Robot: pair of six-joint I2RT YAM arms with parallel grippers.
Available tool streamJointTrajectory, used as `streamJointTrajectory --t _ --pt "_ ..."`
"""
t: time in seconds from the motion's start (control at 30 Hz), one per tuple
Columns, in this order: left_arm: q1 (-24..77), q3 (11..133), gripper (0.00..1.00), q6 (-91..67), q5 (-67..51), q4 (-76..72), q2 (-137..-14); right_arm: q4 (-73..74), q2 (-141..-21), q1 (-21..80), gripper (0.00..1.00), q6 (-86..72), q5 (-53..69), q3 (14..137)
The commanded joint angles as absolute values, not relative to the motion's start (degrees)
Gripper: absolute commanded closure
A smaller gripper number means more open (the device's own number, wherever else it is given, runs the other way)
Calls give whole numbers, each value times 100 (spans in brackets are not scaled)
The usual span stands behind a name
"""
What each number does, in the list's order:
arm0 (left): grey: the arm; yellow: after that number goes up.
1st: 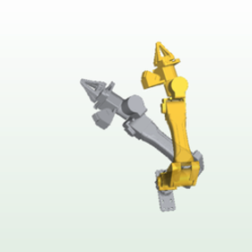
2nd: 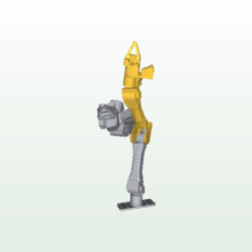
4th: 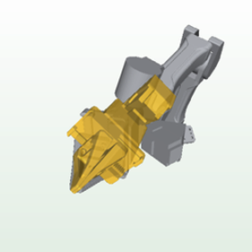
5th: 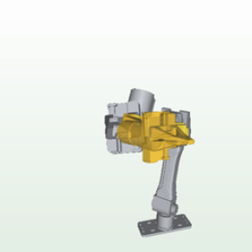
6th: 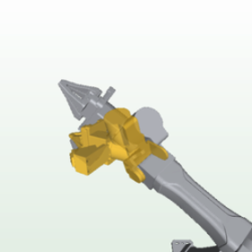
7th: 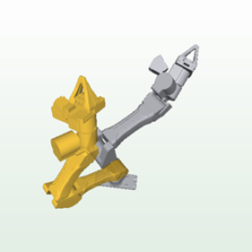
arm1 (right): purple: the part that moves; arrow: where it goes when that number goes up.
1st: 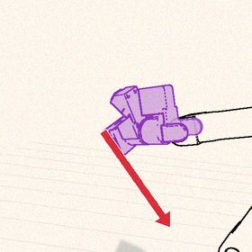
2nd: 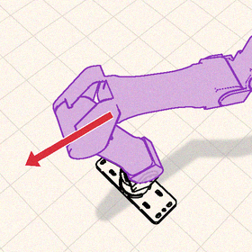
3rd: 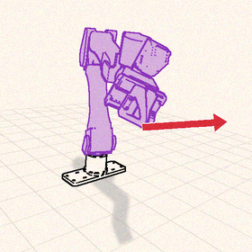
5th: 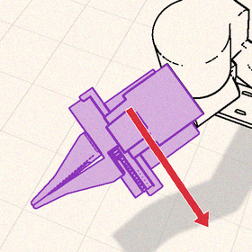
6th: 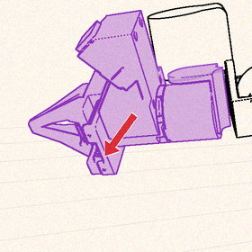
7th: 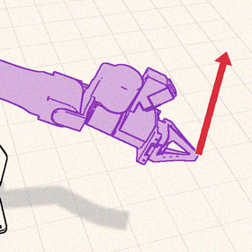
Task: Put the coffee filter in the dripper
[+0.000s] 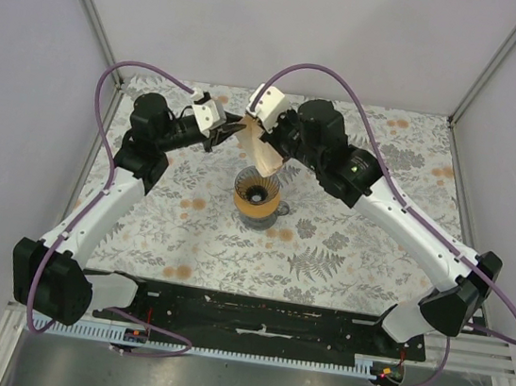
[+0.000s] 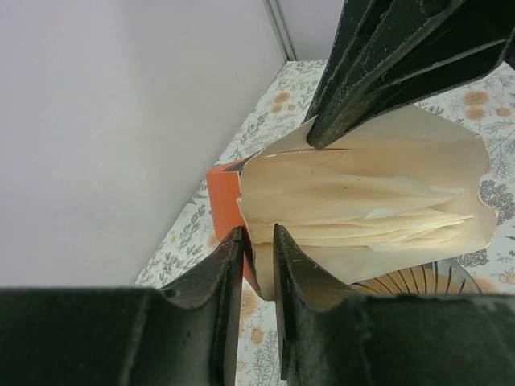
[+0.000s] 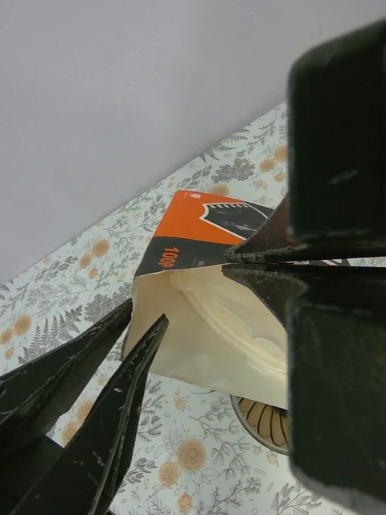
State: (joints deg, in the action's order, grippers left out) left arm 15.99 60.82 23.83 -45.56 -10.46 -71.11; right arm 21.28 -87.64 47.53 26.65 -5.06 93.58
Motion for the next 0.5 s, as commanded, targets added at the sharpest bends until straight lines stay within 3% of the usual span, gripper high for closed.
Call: streamJointTrajectory --t 0.0,0.33,0.4,0.47 --pt "1617 6232 71 2689 -4466 -1027 -7058 1459 -8824 4764 100 2655 -291 9624" --pt "1644 6126 61 2584 -4184 -1398 -6987 1345 -8947 4764 100 2584 -53 9764" --pt "1644 6117 66 2584 -4096 -1398 -6987 1327 -8965 4764 100 2549 -18 9800" --pt "1644 6108 78 2566 -3973 -1397 -6970 1301 -8965 4772 100 2549 -18 9791"
